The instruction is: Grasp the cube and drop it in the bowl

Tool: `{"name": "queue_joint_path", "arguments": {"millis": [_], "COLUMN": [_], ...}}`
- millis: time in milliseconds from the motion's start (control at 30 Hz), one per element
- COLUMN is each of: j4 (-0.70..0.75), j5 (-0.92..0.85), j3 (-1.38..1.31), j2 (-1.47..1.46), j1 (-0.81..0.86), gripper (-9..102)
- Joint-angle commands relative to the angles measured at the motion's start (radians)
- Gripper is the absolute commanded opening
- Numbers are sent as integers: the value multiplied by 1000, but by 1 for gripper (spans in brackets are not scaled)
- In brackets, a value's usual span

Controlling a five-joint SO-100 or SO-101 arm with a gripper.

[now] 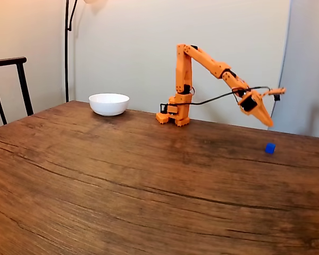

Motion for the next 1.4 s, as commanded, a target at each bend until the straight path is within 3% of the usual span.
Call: {"name": "queue_joint_path", "arguments": {"millis": [0,133,533,1000,1367], "j4": [-72,-91,-144,-135,-133], "j5": [-25,-81,-69,-78,-80], "j3": [-48,-49,-49,-262,-215], "j2": [-31,-89,-117,-391,-428], "j1": [-8,-31,-86,-101,-123], "gripper": [11,23,45,45,45]}}
